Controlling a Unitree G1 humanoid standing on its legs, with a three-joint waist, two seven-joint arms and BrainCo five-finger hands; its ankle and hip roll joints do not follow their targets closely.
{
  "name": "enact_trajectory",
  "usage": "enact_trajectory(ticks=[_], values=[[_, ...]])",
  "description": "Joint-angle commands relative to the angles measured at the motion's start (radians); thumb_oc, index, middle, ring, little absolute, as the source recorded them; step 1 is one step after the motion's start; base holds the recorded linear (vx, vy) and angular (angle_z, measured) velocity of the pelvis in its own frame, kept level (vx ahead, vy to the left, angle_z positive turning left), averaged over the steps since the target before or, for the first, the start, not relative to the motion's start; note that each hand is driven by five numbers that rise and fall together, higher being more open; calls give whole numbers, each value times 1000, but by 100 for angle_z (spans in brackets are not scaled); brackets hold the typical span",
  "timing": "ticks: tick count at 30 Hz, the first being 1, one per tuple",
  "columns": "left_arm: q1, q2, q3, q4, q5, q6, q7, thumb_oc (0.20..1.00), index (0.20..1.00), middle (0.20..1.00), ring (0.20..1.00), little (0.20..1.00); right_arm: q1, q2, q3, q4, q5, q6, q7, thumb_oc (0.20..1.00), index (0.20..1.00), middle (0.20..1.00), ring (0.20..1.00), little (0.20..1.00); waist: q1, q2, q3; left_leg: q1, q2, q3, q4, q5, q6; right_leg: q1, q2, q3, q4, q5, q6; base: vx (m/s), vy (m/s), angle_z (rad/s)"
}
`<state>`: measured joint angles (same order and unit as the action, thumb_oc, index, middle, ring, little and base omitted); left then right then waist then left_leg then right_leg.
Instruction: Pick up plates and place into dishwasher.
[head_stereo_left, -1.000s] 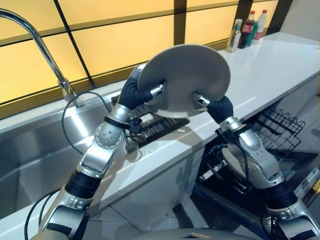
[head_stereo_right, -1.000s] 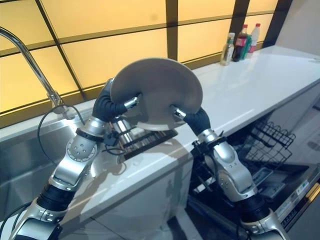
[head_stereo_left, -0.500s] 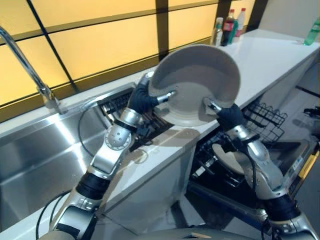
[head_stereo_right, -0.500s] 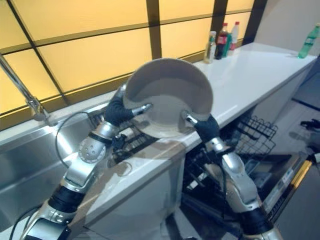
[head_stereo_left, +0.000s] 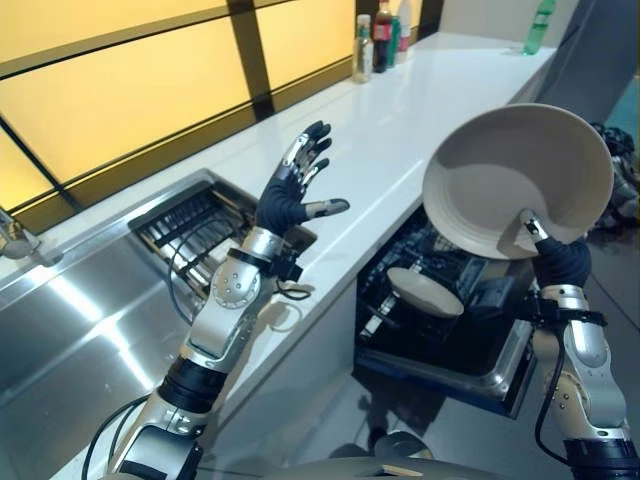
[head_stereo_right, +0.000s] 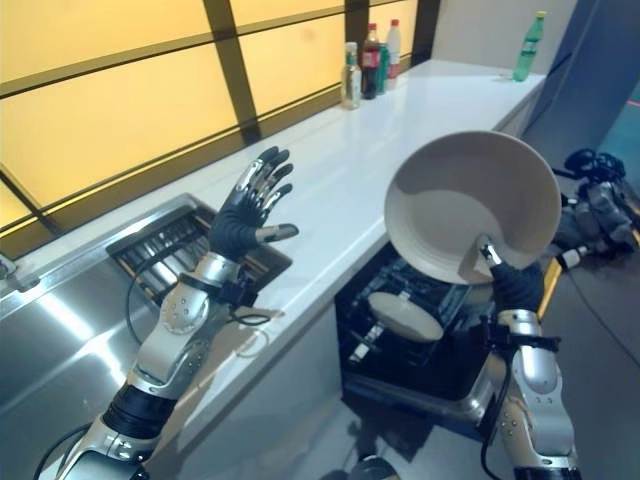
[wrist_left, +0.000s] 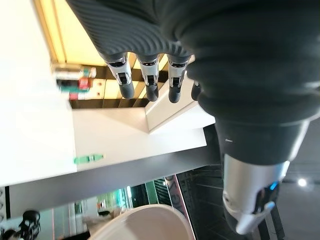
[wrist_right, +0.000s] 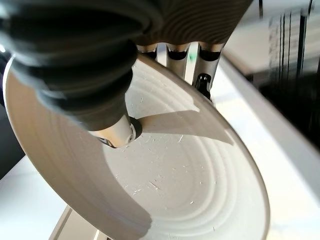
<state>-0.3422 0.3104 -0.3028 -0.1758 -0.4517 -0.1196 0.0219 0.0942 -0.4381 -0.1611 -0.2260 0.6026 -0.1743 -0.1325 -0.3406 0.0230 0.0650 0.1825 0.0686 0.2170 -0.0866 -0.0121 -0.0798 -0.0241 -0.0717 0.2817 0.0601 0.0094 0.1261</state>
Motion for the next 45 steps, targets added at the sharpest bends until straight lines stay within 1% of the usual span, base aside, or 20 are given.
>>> enact_trajectory(ticks=[1, 3, 5, 6, 9, 11, 13, 15, 16, 19, 21, 26, 30, 32, 35, 36, 38, 41, 45], values=[[-66, -12, -46, 7, -54, -7, 20, 1000, 1000, 1000, 1000, 1000, -48, 1, -51, -38, -91, -78, -40, 200, 200, 200, 200, 200, -17, -18, 14, -63, -40, -12, 129, -121, 116, -93, 10, -13, 76, 55, 78, 16, -59, -15], [-80, -33, -70, 14, -96, 7, 17, 1000, 1000, 1000, 1000, 1000, -53, 3, -42, -25, -105, -70, -41, 200, 200, 200, 200, 200, -24, -16, 17, -60, -39, 2, 136, -126, 117, -95, 9, -11, 76, 56, 82, 24, -60, -19], [-87, -71, -117, 28, -144, 21, -3, 1000, 1000, 1000, 1000, 1000, -63, 13, -18, 9, -110, -59, -48, 200, 200, 200, 200, 200, -34, -16, 16, -55, -38, 20, 140, -132, 117, -102, 6, -12, 78, 60, 86, 42, -82, -22], [-88, -81, -131, 31, -166, 27, -25, 1000, 1000, 1000, 1000, 1000, -67, 16, -14, 20, -107, -54, -49, 200, 200, 200, 200, 200, -35, -15, 15, -55, -37, 24, 141, -133, 117, -102, 5, -13, 77, 61, 87, 46, -89, -21], [-67, -114, -222, 12, -226, 47, -103, 1000, 1000, 1000, 1000, 1000, -81, 36, 12, 63, -115, -60, -59, 200, 200, 200, 200, 200, -38, -15, 21, -57, -33, 35, 147, -139, 118, -113, 1, -18, 86, 58, 91, 27, -88, -14], [-29, -109, -274, 9, -284, 53, -181, 1000, 1000, 1000, 1000, 1000, -89, 45, 24, 87, -119, -68, -69, 200, 200, 200, 200, 200, -36, -15, 28, -62, -30, 39, 156, -145, 119, -121, -3, -24, 95, 53, 91, 7, -72, 0], [16, -88, -325, 15, -301, 57, -253, 1000, 1000, 1000, 1000, 1000, -104, 42, 36, 110, -129, -73, -92, 200, 200, 200, 200, 200, -30, -14, 37, -71, -28, 38, 173, -153, 120, -127, -7, -31, 101, 44, 89, 2, -51, 0], [69, -50, -371, 25, -285, 41, -287, 1000, 1000, 1000, 1000, 1000, -124, 29, 37, 139, -128, -79, -113, 200, 200, 200, 200, 200, -20, -12, 51, -86, -24, 34, 189, -156, 121, -134, -11, -38, 108, 37, 84, -3, -18, 0], [89, -39, -379, 31, -300, 40, -302, 1000, 1000, 1000, 1000, 1000, -131, 25, 35, 152, -128, -82, -119, 200, 200, 200, 200, 200, -15, -12, 54, -91, -23, 33, 194, -157, 121, -136, -12, -42, 109, 36, 82, 0, 0, 0], [168, -18, -387, 65, -321, 28, -354, 1000, 1000, 1000, 1000, 1000, -142, 23, 22, 187, -162, -106, -149, 200, 200, 200, 200, 200, 2, -9, 66, -105, -19, 30, 210, -161, 120, -138, -19, -54, 110, 34, 78, 2, -12, 2], [215, -2, -395, 85, -313, 12, -364, 1000, 1000, 1000, 1000, 1000, -156, 18, 8, 210, -181, -114, -177, 200, 200, 200, 200, 200, 14, -8, 75, -113, -16, 24, 220, -162, 119, -143, -22, -62, 115, 33, 75, 0, -31, 8], [276, 7, -391, 179, -325, -6, -411, 1000, 1000, 1000, 1000, 1000, -183, -4, -27, 249, -207, -119, -231, 200, 200, 200, 200, 200, 44, -11, 86, -138, -4, 6, 242, -165, 113, -149, -32, -89, 116, 36, 70, 8, -31, 18], [315, 25, -382, 275, -255, -21, -436, 1000, 1000, 1000, 1000, 1000, -199, -48, -46, 284, -277, -119, -270, 200, 200, 200, 200, 200, 57, -19, 88, -146, 8, 6, 259, -171, 106, -156, -38, -102, 114, 41, 72, 37, -55, 12], [350, 52, -358, 324, -214, 1, -476, 1000, 1000, 1000, 1000, 1000, -200, -90, -70, 303, -333, -104, -291, 200, 200, 200, 200, 200, 67, -22, 94, -156, 16, 3, 278, -176, 103, -164, -41, -111, 120, 43, 71, 49, -70, 5], [391, 77, -334, 407, -168, -1, -541, 1000, 1000, 1000, 1000, 1000, -199, -138, -83, 361, -422, -68, -289, 200, 200, 200, 200, 200, 78, -23, 95, -165, 20, 1, 300, -184, 98, -166, -46, -119, 124, 41, 72, 64, -56, 6], [413, 99, -324, 429, -138, 2, -568, 1000, 1000, 1000, 1000, 1000, -204, -172, -79, 403, -432, -52, -282, 200, 200, 200, 200, 200, 88, -22, 99, -171, 21, -2, 306, -182, 97, -169, -49, -124, 125, 43, 73, 47, -48, 3], [432, 126, -304, 476, -80, -24, -606, 1000, 1000, 1000, 1000, 1000, -213, -211, -71, 454, -432, -40, -267, 200, 200, 200, 200, 200, 98, -21, 106, -185, 26, -5, 326, -184, 96, -176, -56, -129, 132, 43, 72, 26, -47, 0], [431, 163, -291, 524, -39, -23, -605, 1000, 1000, 1000, 1000, 1000, -228, -253, -72, 527, -420, -35, -238, 200, 200, 200, 200, 200, 111, -18, 118, -209, 34, -13, 355, -185, 92, -183, -63, -140, 143, 43, 71, 27, -49, 9], [438, 182, -261, 582, -7, -12, -588, 1000, 1000, 1000, 1000, 1000, -241, -284, -68, 609, -417, -28, -204, 200, 200, 200, 200, 200, 132, -15, 131, -237, 40, -37, 397, -192, 86, -183, -71, -152, 155, 39, 67, 66, -62, 16]])
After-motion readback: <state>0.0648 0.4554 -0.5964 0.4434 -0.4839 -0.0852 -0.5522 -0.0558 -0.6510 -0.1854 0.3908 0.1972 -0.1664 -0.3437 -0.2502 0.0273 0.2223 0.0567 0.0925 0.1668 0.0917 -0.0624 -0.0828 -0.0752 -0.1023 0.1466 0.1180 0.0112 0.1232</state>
